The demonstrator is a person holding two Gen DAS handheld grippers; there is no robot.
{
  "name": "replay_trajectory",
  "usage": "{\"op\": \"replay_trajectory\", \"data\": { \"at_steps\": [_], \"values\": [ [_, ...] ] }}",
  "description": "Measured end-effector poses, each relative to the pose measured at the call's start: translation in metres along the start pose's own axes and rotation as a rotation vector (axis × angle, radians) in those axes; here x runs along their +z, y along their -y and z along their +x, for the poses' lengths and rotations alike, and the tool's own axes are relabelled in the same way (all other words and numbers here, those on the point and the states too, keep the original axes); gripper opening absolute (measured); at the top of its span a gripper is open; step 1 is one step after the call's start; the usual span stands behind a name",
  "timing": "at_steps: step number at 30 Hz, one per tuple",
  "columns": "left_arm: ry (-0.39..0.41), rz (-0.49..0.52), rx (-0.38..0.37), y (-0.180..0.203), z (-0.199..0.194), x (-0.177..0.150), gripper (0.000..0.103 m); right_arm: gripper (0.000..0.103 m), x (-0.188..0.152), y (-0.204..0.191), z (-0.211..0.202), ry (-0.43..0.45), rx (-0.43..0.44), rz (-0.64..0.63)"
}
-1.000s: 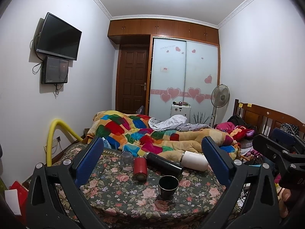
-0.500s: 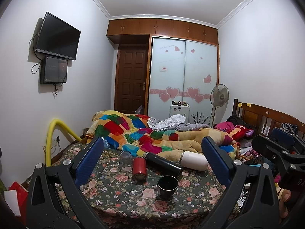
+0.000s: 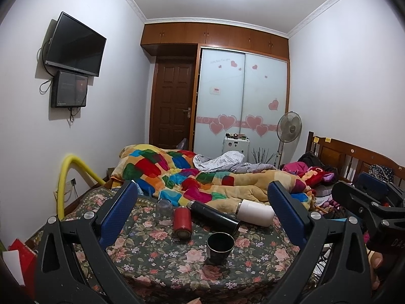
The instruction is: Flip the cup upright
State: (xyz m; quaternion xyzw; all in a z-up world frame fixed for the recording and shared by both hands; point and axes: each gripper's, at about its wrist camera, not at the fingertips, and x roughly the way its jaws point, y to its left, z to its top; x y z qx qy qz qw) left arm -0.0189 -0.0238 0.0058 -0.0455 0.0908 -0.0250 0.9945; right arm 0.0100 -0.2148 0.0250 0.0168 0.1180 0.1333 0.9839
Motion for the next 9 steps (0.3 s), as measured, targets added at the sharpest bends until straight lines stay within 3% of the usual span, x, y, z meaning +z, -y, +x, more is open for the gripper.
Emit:
{"op": "replay_trajectory", "data": {
  "at_steps": [9],
  "values": [
    [-0.013, -0.016, 0.001, -0.0046, 0.0053, -0.0030, 0.103, 0.103, -0.0056, 0.0006, 0.0041, -0.023, -0.002, -0.002]
  ]
}}
